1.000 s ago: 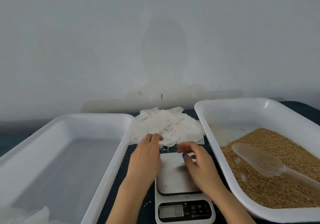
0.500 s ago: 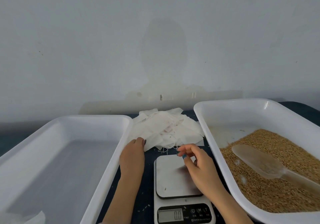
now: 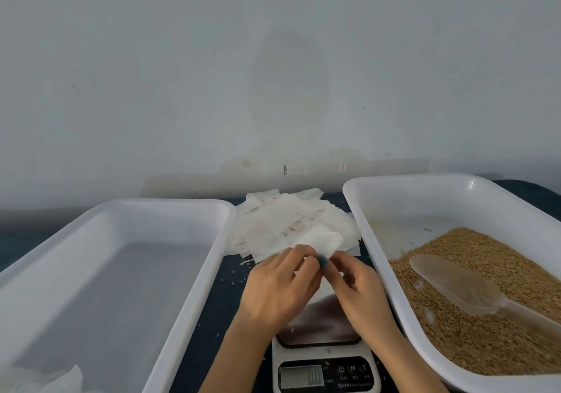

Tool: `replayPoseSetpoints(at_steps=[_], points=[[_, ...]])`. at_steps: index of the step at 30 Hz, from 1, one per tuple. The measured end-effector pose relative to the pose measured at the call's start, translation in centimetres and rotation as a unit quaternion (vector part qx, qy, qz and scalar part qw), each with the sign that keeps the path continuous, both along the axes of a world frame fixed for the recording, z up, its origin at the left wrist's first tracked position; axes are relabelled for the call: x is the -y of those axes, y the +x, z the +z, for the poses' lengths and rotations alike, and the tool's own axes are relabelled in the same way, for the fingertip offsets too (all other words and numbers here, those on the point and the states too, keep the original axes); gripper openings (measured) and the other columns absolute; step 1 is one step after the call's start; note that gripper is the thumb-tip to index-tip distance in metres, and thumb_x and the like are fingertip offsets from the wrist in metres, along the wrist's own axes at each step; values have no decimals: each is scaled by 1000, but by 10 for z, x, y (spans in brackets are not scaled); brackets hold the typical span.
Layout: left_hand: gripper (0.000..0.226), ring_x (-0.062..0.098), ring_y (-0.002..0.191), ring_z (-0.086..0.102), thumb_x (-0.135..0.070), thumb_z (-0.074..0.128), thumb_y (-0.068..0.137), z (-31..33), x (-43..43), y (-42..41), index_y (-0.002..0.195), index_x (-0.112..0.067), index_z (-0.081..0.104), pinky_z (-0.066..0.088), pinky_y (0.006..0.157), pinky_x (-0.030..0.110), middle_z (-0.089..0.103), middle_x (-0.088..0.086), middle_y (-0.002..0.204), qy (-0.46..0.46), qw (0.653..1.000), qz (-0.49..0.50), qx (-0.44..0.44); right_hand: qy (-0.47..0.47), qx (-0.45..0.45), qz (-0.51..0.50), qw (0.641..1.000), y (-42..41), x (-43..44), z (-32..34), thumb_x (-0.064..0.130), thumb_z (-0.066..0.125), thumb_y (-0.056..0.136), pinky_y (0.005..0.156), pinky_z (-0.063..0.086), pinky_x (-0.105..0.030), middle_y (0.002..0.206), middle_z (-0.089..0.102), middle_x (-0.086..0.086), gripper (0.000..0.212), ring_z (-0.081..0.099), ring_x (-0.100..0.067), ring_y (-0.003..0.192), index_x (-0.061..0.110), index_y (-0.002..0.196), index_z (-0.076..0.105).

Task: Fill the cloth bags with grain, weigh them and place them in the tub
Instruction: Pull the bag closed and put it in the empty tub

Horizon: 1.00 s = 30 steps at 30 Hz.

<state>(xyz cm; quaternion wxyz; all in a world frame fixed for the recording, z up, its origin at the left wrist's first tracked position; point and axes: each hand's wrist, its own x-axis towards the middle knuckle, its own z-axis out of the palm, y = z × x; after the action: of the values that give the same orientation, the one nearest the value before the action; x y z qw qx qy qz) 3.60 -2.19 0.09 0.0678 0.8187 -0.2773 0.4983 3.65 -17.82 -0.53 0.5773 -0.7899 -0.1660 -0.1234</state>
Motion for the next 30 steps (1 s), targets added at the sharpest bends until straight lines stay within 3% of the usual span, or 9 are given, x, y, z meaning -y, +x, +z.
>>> replayPoseSetpoints(at_steps=[3, 6, 9, 13, 14, 17, 20, 25, 30], points=[[20, 15, 63, 59, -22, 67, 94, -2, 3, 0, 77, -11, 69, 49, 50, 27, 68, 1, 89, 6, 1000, -8, -11, 29, -17, -4, 999, 1, 2, -2, 45, 53, 90, 78, 58, -37, 90, 74, 9, 24, 69, -11, 86, 33, 104, 68], [22, 12, 72, 60, -35, 72, 89, -4, -2, -1, 86, -13, 69, 50, 57, 23, 66, 0, 96, -7, 998, -16, -56, 38, -35, 8, 999, 2, 2, -3, 29, 55, 97, 85, 55, -26, 95, 74, 14, 17, 69, -6, 94, 40, 104, 67], [30, 11, 76, 58, -42, 72, 86, -6, -3, -4, 96, -15, 66, 48, 62, 21, 61, -1, 99, -34, 996, -13, -78, 42, -40, 18, 998, 1, 2, 0, 23, 60, 96, 79, 52, -16, 91, 75, 18, 22, 69, -2, 91, 42, 98, 70], [29, 11, 77, 55, -37, 70, 85, -3, -1, -7, 100, -16, 56, 43, 64, 18, 57, -2, 98, -61, 995, -25, -73, 73, -51, 6, 996, 0, 1, 1, 20, 69, 91, 71, 55, -28, 78, 75, 6, 16, 70, -13, 77, 31, 84, 78], [31, 10, 77, 55, -36, 71, 83, -3, -1, -9, 100, -16, 55, 42, 64, 17, 57, -2, 98, -69, 994, -31, -78, 82, -51, 7, 995, 0, 0, 1, 17, 71, 89, 69, 55, -24, 75, 75, 6, 19, 70, -11, 75, 32, 79, 78], [35, 8, 76, 54, -32, 72, 79, -1, -2, -13, 104, -16, 54, 43, 64, 15, 58, -4, 95, -96, 988, -51, -106, 101, -47, 6, 994, -1, -2, 0, 2, 75, 81, 59, 43, -11, 59, 65, 10, 34, 57, -1, 58, 28, 60, 70], [37, 7, 70, 53, -26, 69, 77, -3, 0, -16, 108, -16, 52, 46, 58, 21, 58, -7, 87, -97, 984, -58, -138, 83, -48, 11, 995, -1, -3, -2, -2, 75, 78, 56, 38, -13, 53, 55, 9, 44, 46, -2, 54, 31, 53, 59], [45, 7, 63, 59, -26, 67, 79, -2, 1, -17, 118, -23, 45, 52, 49, 24, 63, -11, 82, -117, 968, -24, -222, 5, -5, 6, 1000, -4, -5, 1, 15, 75, 84, 61, 45, -15, 66, 62, 15, 29, 59, -4, 67, 35, 70, 60], [48, 7, 64, 63, -19, 68, 83, 1, -4, -15, 119, -28, 37, 54, 51, 27, 69, -13, 88, -188, 949, 15, -253, -41, 49, -15, 998, -8, -7, 0, 4, 70, 87, 73, 53, -17, 85, 66, 17, 22, 65, -4, 85, 25, 93, 69]])
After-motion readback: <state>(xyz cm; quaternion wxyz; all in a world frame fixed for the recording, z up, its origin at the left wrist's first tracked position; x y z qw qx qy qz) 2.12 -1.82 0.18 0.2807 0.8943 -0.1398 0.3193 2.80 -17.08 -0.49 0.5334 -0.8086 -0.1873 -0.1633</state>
